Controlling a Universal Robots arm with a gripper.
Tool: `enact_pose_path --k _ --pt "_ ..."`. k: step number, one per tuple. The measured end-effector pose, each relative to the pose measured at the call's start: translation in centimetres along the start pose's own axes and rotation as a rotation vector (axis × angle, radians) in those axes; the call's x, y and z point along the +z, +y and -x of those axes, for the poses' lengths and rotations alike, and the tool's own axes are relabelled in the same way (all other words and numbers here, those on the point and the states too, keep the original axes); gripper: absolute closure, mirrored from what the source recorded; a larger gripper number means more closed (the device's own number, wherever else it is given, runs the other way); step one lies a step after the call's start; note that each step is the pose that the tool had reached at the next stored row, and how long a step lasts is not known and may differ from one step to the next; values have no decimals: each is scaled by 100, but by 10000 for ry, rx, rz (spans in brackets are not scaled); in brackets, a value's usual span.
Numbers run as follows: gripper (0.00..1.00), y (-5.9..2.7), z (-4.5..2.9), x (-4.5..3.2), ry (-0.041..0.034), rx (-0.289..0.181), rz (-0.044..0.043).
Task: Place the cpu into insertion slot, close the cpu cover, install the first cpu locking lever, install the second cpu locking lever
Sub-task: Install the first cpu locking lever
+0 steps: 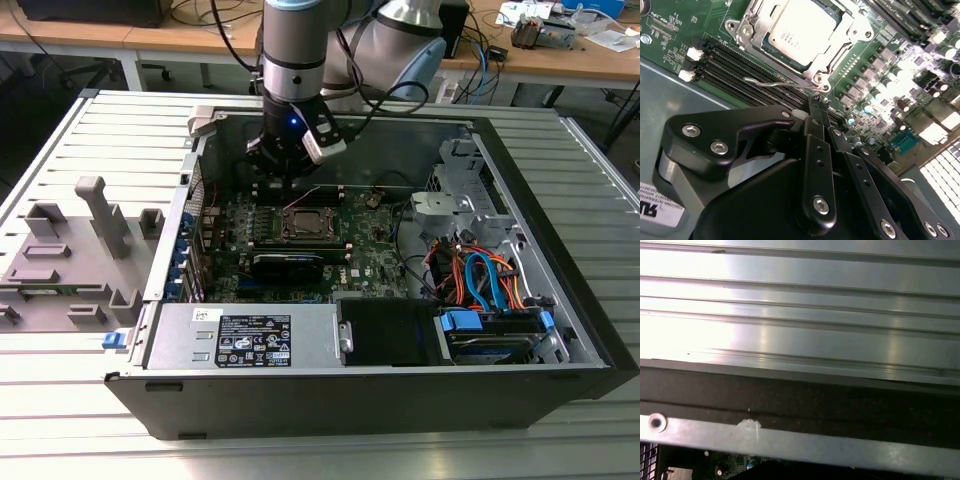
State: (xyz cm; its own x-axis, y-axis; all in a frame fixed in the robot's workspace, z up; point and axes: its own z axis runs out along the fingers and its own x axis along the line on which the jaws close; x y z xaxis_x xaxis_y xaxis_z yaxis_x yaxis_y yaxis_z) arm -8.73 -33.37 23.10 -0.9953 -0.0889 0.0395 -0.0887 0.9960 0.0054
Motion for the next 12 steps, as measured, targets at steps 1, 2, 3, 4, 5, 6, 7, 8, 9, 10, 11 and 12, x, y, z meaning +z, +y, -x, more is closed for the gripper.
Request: enact_pose_path --k 1,2,3,4,5,6,7,8,9,10,11,12 --pt "89 3 3 22 -2 2 16" --pt "89 5 7 37 -1 3 18" --pt "89 7 17 58 -2 2 19" --pt "89 8 23 71 -1 2 19" --pt "89 8 30 82 -1 2 17" --pt "89 10 46 104 -1 2 18" --pt "89 9 53 112 -1 1 18" --pt "89 9 62 121 -1 2 18" --pt "89 8 73 131 -1 2 19" --pt "89 7 83 140 -1 2 18" --pt "89 5 107 155 0 2 18" --pt "89 2 134 167 1 1 17"
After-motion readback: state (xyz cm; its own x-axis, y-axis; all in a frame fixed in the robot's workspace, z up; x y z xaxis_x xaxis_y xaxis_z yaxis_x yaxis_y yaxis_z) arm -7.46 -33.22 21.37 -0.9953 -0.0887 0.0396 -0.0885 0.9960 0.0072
